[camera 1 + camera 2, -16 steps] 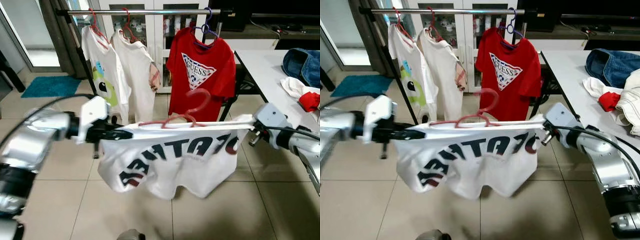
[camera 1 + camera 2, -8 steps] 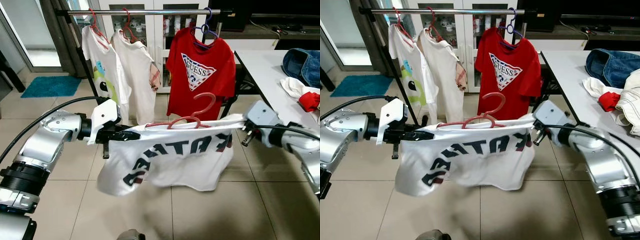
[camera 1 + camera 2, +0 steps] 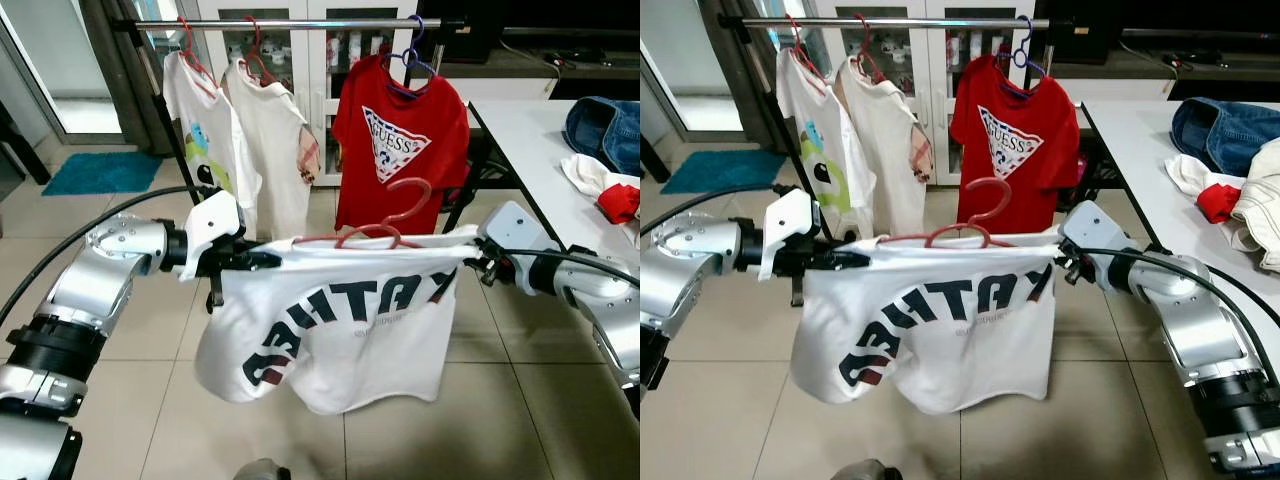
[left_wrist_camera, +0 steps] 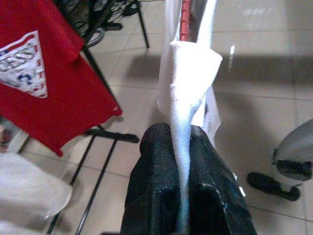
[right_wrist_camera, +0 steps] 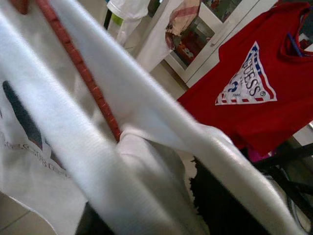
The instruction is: Hang hanger
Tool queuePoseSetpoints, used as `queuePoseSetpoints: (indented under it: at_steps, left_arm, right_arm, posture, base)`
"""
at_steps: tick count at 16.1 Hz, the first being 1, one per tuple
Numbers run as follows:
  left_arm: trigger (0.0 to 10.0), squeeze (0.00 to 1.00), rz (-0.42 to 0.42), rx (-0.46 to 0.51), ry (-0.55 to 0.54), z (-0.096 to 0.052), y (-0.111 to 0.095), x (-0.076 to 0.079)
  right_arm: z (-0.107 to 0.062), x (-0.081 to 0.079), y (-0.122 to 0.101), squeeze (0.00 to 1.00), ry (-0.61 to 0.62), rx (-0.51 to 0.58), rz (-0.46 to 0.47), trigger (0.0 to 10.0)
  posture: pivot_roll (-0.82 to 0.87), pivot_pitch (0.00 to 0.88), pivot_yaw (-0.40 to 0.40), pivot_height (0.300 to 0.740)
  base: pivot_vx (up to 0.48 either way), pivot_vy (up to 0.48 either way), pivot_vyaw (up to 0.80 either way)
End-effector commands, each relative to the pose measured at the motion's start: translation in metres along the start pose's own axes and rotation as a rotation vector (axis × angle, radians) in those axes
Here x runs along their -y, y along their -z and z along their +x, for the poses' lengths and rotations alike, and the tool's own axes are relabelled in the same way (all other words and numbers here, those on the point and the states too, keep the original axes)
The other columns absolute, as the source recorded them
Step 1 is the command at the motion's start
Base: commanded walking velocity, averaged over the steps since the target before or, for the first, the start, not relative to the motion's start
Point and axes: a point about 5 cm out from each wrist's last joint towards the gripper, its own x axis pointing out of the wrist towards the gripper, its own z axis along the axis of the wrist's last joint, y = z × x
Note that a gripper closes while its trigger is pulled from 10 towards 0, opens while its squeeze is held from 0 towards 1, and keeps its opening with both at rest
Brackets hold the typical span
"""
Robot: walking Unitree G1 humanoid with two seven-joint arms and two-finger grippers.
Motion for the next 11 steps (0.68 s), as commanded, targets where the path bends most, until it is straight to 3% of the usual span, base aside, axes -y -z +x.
queuePoseSetpoints:
  at_steps: [1,4,5,10,11]
  left_arm:
    - [0.0,0.00,0.021,-0.024,-0.039,-0.004,-0.002,-0.006]
    - [0.0,0.00,0.027,-0.017,-0.091,-0.001,-0.003,-0.012]
    - [0.0,0.00,0.023,0.003,-0.128,-0.001,-0.005,-0.016]
    - [0.0,0.00,0.042,0.040,-0.200,0.000,-0.010,-0.024]
    - [0.0,0.00,0.045,0.038,-0.203,0.000,-0.010,-0.024]
  right_arm:
    - [-0.001,0.002,-0.006,1.00,0.009,0.003,-0.025,10.0]
    - [-0.002,0.000,-0.006,1.00,-0.007,-0.020,-0.060,10.0]
    - [-0.002,-0.004,-0.008,0.00,-0.021,-0.017,-0.067,10.0]
    - [0.001,-0.010,-0.014,0.00,-0.031,0.014,-0.068,10.0]
    - [0.002,-0.008,-0.017,0.42,-0.011,0.035,-0.048,10.0]
  posture:
    - [-0.07,0.000,0.043,0.740]
    - [-0.08,0.000,0.044,0.740]
    - [-0.08,0.000,0.043,0.740]
    - [-0.07,0.000,0.040,0.740]
    - [-0.07,0.000,0.040,0.740]
  base:
    - [0.000,0.000,0.00]
    - [0.000,0.000,0.00]
    - [0.000,0.000,0.00]
    - [0.000,0.000,0.00]
    - [0.000,0.000,0.00]
